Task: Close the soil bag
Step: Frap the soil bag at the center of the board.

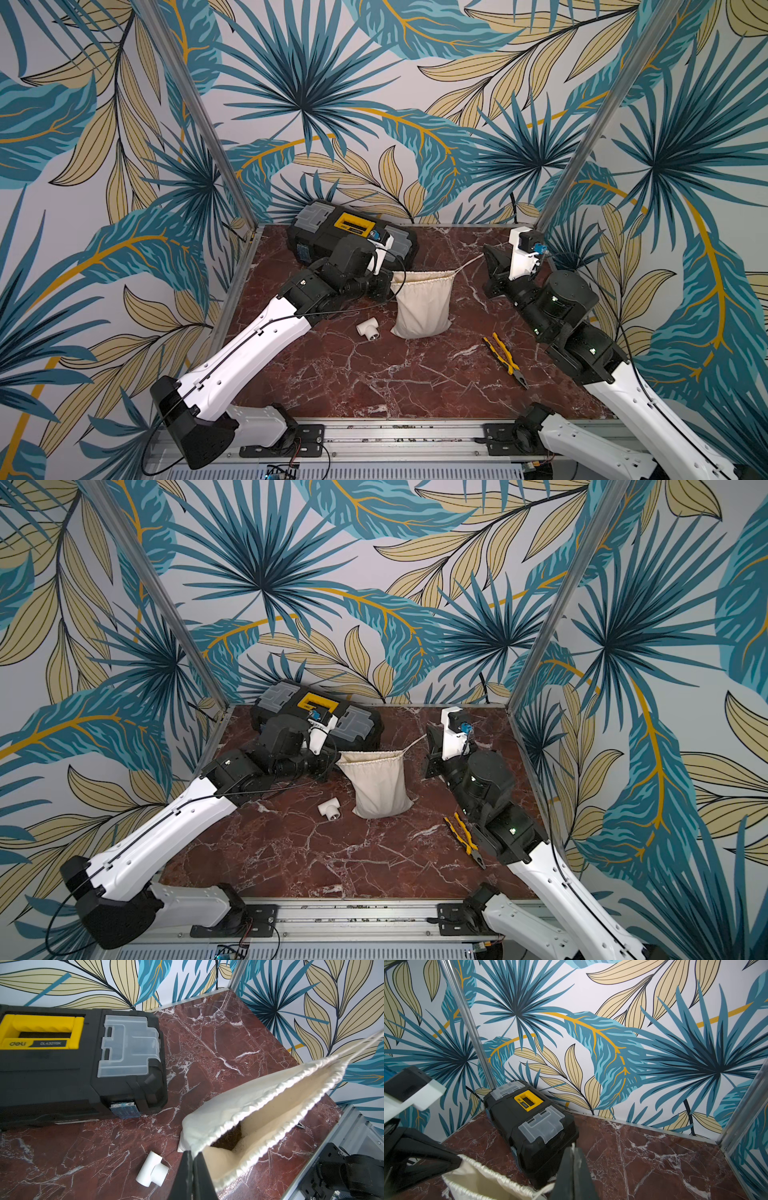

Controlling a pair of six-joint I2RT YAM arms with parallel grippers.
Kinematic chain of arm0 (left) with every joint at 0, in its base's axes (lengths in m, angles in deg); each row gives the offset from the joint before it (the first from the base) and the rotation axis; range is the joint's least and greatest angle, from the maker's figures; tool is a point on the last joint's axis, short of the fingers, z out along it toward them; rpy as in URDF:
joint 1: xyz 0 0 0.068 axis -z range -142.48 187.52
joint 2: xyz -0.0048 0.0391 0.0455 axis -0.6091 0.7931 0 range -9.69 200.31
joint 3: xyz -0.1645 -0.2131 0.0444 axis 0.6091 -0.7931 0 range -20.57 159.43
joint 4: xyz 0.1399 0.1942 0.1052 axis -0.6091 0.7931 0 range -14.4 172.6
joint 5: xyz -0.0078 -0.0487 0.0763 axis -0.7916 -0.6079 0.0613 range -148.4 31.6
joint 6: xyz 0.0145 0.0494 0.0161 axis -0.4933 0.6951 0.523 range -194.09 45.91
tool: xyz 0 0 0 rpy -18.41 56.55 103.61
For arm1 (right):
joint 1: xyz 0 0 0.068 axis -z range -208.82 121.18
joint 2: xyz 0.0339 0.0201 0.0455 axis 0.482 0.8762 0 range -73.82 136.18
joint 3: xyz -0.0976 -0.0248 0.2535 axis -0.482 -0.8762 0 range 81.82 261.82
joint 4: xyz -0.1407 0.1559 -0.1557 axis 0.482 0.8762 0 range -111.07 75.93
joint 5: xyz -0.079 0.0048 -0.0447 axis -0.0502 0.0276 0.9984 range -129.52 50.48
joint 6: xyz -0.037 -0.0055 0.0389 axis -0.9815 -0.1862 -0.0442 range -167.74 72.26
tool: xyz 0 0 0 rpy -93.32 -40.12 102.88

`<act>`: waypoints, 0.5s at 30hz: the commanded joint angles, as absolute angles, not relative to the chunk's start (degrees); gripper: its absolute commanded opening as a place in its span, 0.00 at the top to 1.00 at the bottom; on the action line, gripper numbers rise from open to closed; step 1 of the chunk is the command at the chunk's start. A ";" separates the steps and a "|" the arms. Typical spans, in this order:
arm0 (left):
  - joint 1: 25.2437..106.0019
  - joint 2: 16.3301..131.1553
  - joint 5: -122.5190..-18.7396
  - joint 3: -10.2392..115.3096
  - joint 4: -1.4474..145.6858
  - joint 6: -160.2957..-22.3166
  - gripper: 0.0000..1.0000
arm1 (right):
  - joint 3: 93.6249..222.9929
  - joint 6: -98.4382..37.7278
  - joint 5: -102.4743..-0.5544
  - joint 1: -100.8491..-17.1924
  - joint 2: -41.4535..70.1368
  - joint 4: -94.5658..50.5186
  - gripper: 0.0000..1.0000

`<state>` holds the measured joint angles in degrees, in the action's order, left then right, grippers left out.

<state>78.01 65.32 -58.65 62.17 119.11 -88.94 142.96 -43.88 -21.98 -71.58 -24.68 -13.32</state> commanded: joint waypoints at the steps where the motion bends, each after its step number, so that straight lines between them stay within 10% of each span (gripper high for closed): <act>1: 77.49 62.82 -57.18 61.21 120.21 -89.64 0.93 | 143.11 -42.47 -20.42 -70.87 -24.62 -20.30 1.00; 15: 77.51 60.63 -57.20 61.11 120.16 -91.08 0.97 | 141.79 -43.01 -25.11 -69.11 -23.87 -22.70 1.00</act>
<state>77.99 62.98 -58.63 60.66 120.22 -90.60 140.10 -42.79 -25.45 -69.92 -23.76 -18.26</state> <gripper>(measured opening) 0.073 0.048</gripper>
